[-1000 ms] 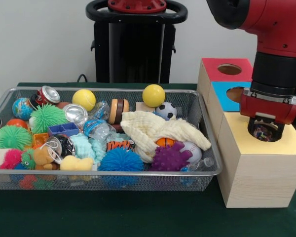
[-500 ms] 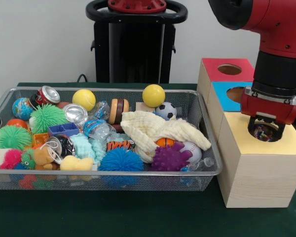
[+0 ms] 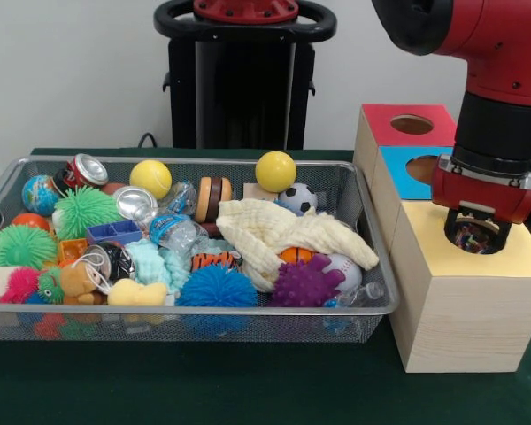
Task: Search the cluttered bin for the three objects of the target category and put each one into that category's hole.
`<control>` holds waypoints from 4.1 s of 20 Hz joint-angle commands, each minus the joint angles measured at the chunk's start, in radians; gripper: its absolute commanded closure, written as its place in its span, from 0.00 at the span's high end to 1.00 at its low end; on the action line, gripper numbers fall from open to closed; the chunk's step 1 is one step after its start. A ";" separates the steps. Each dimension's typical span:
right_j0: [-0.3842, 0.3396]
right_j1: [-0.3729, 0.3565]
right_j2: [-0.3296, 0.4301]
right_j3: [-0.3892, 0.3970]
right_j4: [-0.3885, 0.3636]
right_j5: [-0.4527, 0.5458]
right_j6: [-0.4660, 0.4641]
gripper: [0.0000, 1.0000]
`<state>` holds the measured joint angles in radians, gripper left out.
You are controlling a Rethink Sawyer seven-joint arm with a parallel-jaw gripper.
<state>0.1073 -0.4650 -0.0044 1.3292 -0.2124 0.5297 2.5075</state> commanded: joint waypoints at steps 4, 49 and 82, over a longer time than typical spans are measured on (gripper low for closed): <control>-0.067 -0.060 0.123 0.057 0.022 0.236 -0.143 1.00; -0.127 -0.151 0.217 0.039 0.025 0.437 -0.166 1.00; -0.127 -0.142 0.210 0.041 -0.015 0.385 -0.150 0.00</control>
<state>0.0049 -0.5712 0.1348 1.3308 -0.2186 0.7895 2.5075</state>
